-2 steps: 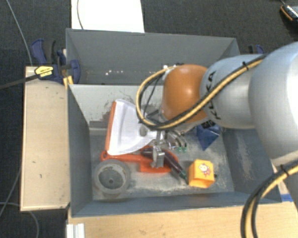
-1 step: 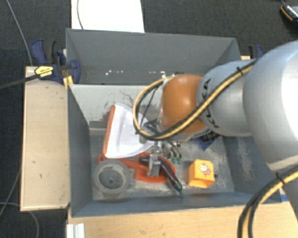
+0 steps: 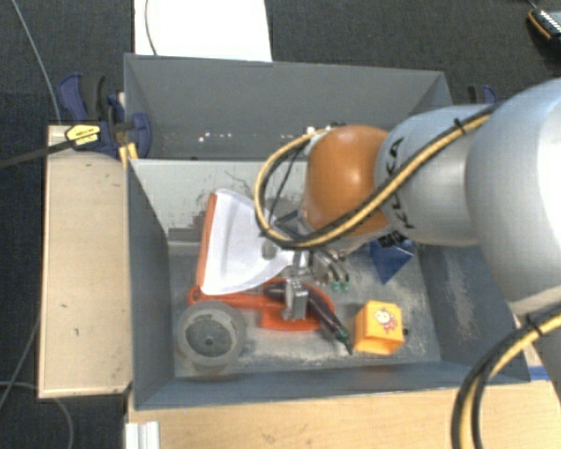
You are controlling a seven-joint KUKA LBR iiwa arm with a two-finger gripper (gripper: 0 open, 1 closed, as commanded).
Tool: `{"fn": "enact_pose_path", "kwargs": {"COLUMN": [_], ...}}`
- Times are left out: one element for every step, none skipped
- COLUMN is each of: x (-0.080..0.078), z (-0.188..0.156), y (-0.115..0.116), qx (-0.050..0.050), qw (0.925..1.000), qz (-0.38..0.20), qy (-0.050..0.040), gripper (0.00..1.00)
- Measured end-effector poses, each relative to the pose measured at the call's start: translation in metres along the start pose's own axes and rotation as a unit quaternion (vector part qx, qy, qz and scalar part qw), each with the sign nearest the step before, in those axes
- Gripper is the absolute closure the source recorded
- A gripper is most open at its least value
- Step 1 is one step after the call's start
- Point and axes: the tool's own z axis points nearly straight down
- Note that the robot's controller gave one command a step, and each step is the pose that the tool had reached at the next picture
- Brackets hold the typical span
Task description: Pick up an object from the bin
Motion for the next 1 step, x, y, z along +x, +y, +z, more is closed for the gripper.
{"fn": "enact_pose_path", "kwargs": {"x": [0.0189], "z": [-0.0170], "y": [0.0131], "qx": [0.000], "qw": [0.9989], "qz": [0.046], "qy": [0.0022], "gripper": [0.00]}}
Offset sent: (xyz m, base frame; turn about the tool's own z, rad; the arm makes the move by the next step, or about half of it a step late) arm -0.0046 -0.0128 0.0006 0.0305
